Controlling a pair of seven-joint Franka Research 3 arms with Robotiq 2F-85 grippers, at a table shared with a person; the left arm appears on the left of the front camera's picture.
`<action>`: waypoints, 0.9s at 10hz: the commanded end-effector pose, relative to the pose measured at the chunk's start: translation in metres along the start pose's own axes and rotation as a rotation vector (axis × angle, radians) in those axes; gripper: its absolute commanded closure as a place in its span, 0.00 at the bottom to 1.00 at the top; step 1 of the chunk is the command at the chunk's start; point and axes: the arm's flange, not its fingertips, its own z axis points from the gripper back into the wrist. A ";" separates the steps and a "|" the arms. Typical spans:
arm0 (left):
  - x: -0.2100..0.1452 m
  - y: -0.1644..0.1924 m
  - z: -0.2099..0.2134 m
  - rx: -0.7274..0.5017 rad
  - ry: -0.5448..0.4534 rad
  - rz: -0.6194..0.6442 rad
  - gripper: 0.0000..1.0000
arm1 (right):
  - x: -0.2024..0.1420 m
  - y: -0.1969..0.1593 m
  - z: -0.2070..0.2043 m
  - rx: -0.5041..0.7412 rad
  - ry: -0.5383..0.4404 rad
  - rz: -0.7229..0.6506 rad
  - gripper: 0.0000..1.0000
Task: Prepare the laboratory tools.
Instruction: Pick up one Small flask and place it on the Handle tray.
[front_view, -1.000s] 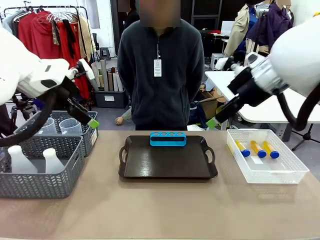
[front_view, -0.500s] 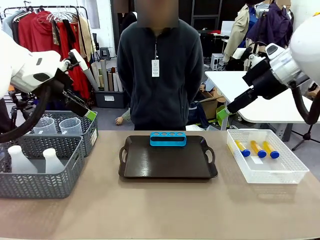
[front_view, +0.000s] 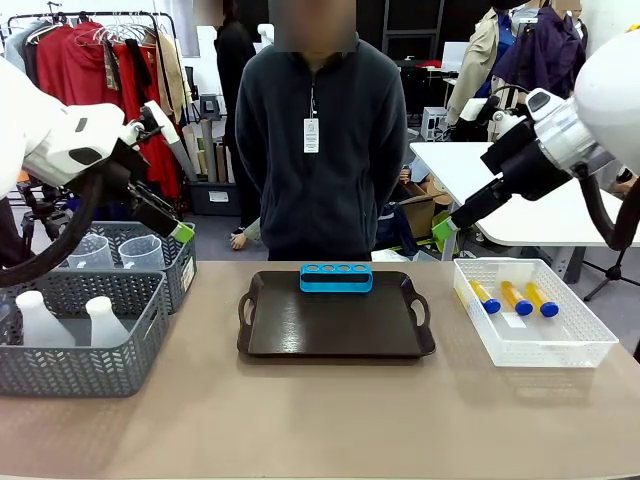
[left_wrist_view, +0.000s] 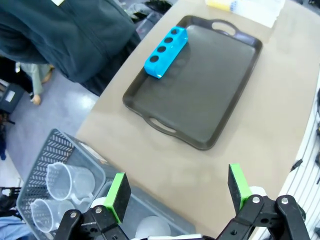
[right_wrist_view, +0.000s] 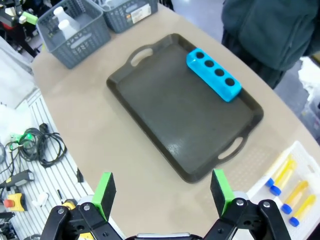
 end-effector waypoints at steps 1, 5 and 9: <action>0.013 0.002 0.018 -0.049 -0.032 -0.030 0.00 | 0.021 0.006 0.012 0.077 -0.051 0.052 0.00; 0.026 0.017 0.053 -0.071 -0.059 -0.038 0.00 | 0.049 -0.005 0.059 0.045 -0.091 0.176 0.00; 0.020 0.047 0.081 -0.092 -0.112 -0.005 0.00 | 0.051 -0.037 0.091 -0.076 -0.125 0.273 0.00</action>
